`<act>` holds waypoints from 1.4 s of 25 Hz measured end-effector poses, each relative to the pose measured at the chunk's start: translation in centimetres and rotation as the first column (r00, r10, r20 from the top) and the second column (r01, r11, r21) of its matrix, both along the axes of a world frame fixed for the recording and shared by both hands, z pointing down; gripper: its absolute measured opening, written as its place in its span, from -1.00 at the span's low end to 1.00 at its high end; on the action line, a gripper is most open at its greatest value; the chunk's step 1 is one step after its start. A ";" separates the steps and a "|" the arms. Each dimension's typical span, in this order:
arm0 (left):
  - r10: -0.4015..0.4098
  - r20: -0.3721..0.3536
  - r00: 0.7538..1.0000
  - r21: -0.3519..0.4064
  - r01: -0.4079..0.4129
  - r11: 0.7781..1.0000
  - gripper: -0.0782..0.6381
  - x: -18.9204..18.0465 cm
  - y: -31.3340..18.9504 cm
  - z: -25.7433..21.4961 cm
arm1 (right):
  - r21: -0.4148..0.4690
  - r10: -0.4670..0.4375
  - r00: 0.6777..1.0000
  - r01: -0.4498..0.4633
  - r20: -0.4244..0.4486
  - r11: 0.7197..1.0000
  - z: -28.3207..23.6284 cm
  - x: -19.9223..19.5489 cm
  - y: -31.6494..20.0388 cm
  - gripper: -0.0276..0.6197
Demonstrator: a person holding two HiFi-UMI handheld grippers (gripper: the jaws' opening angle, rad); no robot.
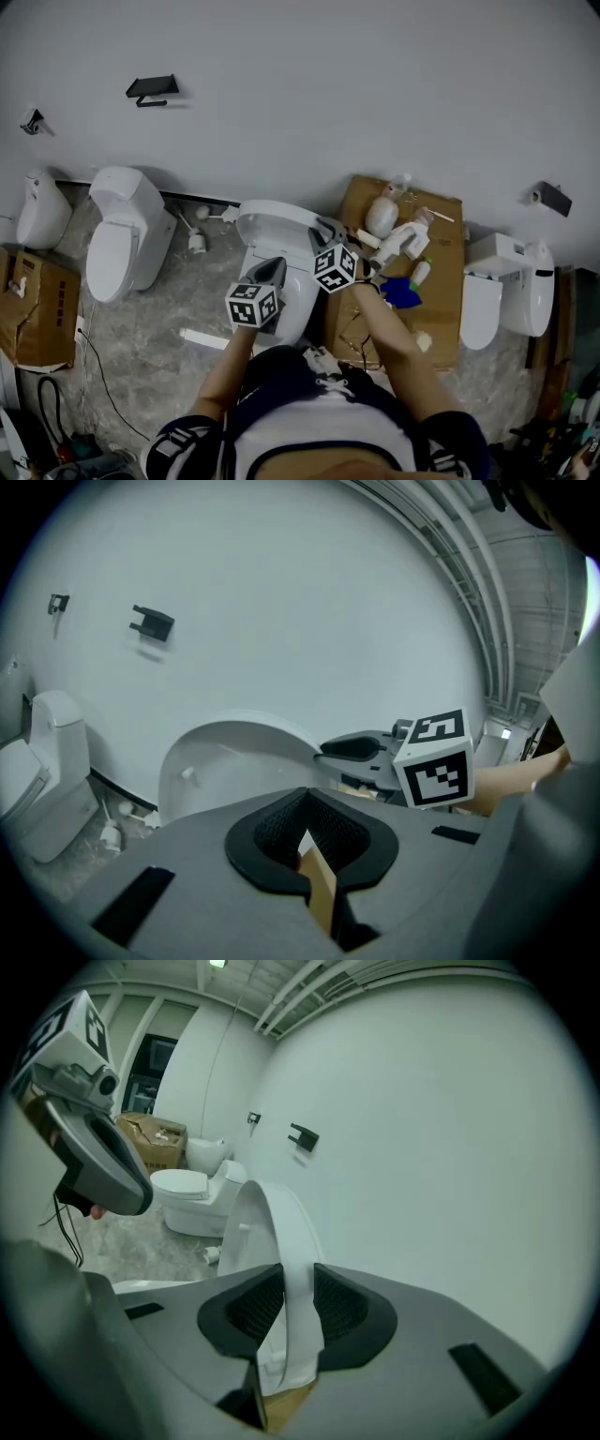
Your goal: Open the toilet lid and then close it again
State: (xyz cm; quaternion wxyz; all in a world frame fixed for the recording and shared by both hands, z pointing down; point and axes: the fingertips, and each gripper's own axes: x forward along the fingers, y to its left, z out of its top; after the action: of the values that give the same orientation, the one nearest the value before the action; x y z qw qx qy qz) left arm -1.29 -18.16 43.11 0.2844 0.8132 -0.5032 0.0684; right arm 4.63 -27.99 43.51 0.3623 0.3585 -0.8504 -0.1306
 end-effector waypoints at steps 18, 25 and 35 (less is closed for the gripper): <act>0.004 -0.266 0.964 -0.035 -0.014 0.999 -0.76 1.2 3.5 0.8 | 0.086 -0.078 0.997 0.080 -0.027 0.993 1.6 -1.2 8.9 -0.62; -0.051 -0.431 0.901 -0.110 0.004 0.994 -0.51 0.6 4.8 1.4 | 0.104 -0.100 0.994 0.104 -0.043 0.989 2.4 -1.7 11.8 -0.62; -0.127 -0.473 0.872 -0.220 0.024 0.975 -0.47 0.6 7.6 4.4 | 0.073 -0.151 0.985 0.157 -0.081 0.985 4.5 -2.5 16.9 -0.60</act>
State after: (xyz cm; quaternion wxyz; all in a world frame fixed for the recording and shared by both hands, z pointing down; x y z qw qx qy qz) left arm -0.65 -10.53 47.50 0.4865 0.7499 -0.4377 -0.0963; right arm 2.11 -11.06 48.01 0.3685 0.3006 -0.8554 -0.2053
